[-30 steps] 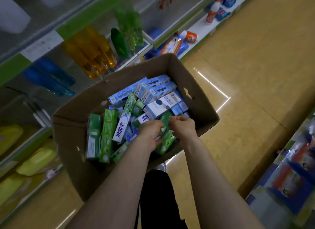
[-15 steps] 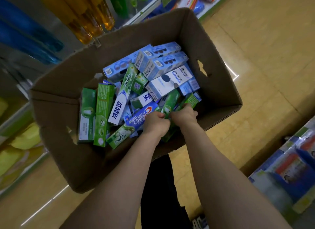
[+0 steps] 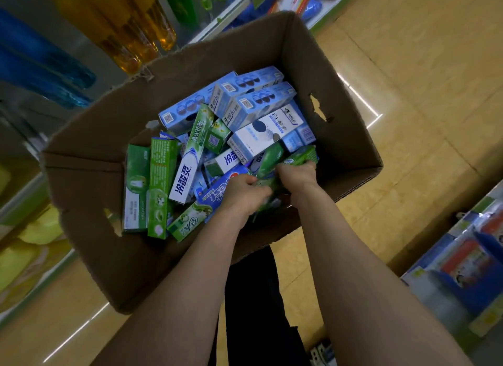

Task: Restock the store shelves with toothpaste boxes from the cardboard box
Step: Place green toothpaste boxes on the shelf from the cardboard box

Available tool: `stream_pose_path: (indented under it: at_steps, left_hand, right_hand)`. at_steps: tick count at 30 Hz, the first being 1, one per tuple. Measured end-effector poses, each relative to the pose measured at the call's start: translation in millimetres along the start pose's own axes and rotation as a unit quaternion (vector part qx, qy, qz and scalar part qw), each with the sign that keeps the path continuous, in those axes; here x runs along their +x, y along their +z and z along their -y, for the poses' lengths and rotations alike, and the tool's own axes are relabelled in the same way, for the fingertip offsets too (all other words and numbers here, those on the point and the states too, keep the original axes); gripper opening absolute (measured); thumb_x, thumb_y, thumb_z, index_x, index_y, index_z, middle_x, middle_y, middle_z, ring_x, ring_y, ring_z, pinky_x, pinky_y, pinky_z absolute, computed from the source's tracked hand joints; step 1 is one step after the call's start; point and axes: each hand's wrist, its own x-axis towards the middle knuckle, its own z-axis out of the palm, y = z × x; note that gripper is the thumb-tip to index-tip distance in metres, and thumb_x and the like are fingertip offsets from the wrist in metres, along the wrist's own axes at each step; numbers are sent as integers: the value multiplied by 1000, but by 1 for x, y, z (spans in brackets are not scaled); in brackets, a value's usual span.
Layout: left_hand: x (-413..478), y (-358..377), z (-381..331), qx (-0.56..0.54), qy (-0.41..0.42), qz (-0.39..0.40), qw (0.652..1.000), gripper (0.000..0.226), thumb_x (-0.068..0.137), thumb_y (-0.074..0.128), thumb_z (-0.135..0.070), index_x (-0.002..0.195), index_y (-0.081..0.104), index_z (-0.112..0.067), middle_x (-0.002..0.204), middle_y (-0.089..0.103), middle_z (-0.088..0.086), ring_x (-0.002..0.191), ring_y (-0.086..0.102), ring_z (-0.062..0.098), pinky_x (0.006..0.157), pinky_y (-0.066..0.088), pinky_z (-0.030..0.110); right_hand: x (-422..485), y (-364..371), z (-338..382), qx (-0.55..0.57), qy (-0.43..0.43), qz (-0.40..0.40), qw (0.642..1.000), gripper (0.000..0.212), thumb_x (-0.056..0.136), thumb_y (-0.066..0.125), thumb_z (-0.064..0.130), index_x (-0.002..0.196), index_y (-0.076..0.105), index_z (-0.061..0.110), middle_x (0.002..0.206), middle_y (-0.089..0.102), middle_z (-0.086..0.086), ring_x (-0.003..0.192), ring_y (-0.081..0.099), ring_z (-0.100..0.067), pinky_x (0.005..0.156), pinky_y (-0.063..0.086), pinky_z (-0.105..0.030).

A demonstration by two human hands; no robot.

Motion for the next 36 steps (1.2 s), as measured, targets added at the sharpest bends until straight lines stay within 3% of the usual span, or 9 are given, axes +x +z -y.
stream_pose_path:
  at_steps: [3,6,11,16,20,24,28,32,36]
  left_hand:
    - [-16,-6,-15,0,26,23,999,16,82,68,-12,89,56,-19,69,51,-4,61,47,11,51,37,22]
    - [-32,-15,-32,1,53,36,998,14,81,68,-12,89,57,-17,70,54,-1,61,51,12,53,39,23]
    - [-61,-36,-58,-19,102,70,992,13,82,70,-26,84,57,-25,84,66,1,74,64,18,69,50,30]
    - [-97,-57,-75,-59,143,117,981,28,83,68,-39,104,64,-20,85,70,-1,67,65,14,81,56,37]
    - [-130,-75,-81,-100,169,157,968,38,84,70,-31,117,59,-16,94,67,4,61,63,13,65,54,28]
    - [-165,-93,-85,-151,182,198,951,55,83,71,-25,131,50,-10,82,64,3,58,61,13,56,51,25]
    - [-205,-106,-93,-166,218,237,932,47,83,71,-23,125,56,-8,82,63,5,57,60,13,52,51,23]
    - [-248,-107,-93,-184,227,303,907,26,84,70,-18,107,60,-12,79,62,4,59,58,13,57,50,24]
    - [-287,-94,-80,-172,215,368,888,11,84,68,-17,92,60,-16,84,61,3,64,57,14,62,48,26]
  right_hand:
    - [-14,-11,13,118,20,11,993,55,78,65,10,125,37,14,114,59,-18,97,62,-36,68,58,-47]
    - [-31,-23,22,201,8,21,979,46,83,64,7,124,44,8,108,62,-18,87,65,-29,50,52,-30]
    - [-80,-37,35,322,-2,33,946,18,85,66,9,98,54,3,62,57,-8,37,50,-11,56,49,-31]
    - [-136,-49,36,431,-50,46,900,6,88,63,11,86,60,6,78,65,-12,71,62,-21,74,51,-31]
    - [-183,-55,34,506,-107,61,853,7,90,60,12,95,62,7,94,68,-11,85,65,-21,80,53,-29]
    - [-234,-61,32,565,-163,51,807,12,90,58,7,101,61,6,93,66,-9,81,64,-18,71,53,-25]
    - [-288,-75,23,616,-216,34,757,6,89,57,2,88,61,7,83,63,-7,76,62,-17,56,55,-26]
    - [-327,-90,3,638,-275,12,719,14,89,56,3,100,60,10,89,63,-3,85,60,-16,76,53,-26]
    - [-362,-109,-34,650,-327,-32,685,19,89,55,4,105,60,14,91,66,-1,86,63,-12,78,52,-26]
